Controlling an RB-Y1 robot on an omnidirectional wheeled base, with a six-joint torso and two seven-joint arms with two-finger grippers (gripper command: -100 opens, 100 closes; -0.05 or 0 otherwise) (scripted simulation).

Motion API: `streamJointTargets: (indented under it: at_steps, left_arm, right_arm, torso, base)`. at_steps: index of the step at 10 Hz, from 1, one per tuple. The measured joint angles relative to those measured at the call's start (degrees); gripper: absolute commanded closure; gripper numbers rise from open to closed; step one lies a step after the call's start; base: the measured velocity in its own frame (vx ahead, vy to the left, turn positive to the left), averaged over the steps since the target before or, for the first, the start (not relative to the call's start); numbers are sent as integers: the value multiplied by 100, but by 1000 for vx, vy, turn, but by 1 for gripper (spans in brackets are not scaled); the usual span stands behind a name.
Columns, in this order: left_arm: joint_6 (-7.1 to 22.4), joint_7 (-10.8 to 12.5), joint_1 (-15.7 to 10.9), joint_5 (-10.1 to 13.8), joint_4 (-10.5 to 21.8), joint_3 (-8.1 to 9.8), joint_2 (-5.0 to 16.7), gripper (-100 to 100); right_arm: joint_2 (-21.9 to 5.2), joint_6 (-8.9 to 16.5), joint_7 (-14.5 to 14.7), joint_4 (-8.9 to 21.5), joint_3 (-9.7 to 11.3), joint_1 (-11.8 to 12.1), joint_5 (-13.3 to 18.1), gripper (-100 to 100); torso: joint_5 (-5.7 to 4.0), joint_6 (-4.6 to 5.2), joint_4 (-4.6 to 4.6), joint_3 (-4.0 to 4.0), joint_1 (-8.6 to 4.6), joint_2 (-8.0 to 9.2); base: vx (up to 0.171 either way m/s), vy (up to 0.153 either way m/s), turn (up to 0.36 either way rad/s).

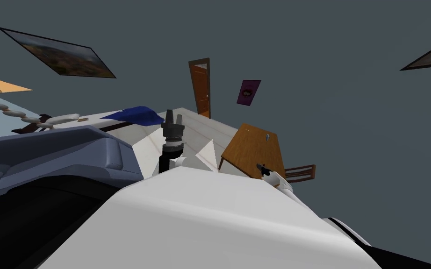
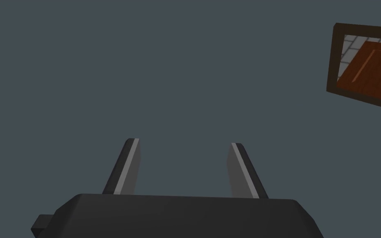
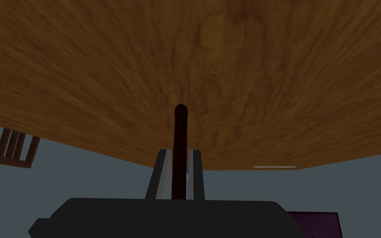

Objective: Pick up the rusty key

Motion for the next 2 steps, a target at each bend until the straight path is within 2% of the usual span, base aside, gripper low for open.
streamJointTargets:
  at_steps: [1, 2]
  left_arm:
    - [0, 0, 0, 0, 0, 0, 0, 0]
    - [0, 0, 0, 0, 0, 0, 0, 0]
  right_arm:
    - [16, 105, 164, -133, 33, 13, -149, 100]
    - [19, 121, 200, -147, 37, 15, -167, 0]
  torso:
    - [0, -3, 1, 0, 1, -2]
    - [3, -3, 1, -1, 5, -4]
  base:
    - [-4, -8, -1]
    - [0, 0, 0]
